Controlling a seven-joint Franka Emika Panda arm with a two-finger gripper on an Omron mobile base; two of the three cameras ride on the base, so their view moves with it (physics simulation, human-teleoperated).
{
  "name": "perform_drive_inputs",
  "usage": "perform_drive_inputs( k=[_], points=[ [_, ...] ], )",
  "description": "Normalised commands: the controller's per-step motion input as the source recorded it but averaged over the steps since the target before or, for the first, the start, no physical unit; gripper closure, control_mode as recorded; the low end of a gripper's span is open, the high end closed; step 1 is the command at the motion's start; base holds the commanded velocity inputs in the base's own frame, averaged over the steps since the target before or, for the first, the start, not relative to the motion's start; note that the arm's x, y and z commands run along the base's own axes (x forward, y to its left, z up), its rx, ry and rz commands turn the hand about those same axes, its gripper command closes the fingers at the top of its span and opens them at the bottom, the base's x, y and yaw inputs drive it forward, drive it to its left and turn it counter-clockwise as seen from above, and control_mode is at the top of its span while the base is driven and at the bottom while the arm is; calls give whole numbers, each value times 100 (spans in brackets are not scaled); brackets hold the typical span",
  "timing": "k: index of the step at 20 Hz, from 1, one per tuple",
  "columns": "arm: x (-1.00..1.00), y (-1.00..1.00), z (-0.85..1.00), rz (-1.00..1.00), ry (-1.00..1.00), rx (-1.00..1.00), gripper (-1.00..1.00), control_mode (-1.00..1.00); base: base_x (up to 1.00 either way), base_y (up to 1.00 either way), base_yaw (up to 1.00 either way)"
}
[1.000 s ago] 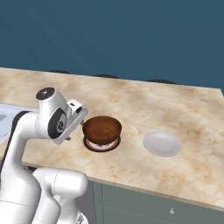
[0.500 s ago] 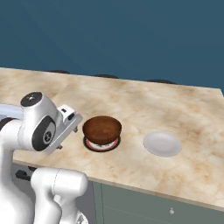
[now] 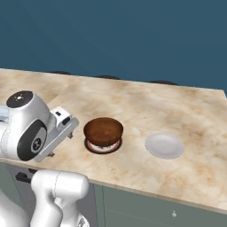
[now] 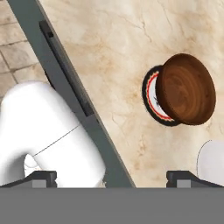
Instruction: Move the bowls from the cabinet to the plates on the dining table.
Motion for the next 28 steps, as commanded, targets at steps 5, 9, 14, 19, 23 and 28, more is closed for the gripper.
perform_drive_inputs(
  k=[5, 9, 14, 19, 23, 28],
  points=[
    [-33, -3, 39, -2, -6, 6, -100, -100, 0, 0, 0],
    [-34, 0, 37, -3, -1, 5, -100, -100, 0, 0, 0],
    [-34, 0, 36, -4, 0, 3, -100, -100, 0, 0, 0],
    [-33, 0, 33, -4, 0, 2, -100, -100, 0, 0, 0],
    [-28, 0, 31, -4, 0, 1, -100, -100, 0, 0, 0],
    [-20, 0, 28, -3, -2, 0, -100, -100, 0, 0, 0]
  ],
)
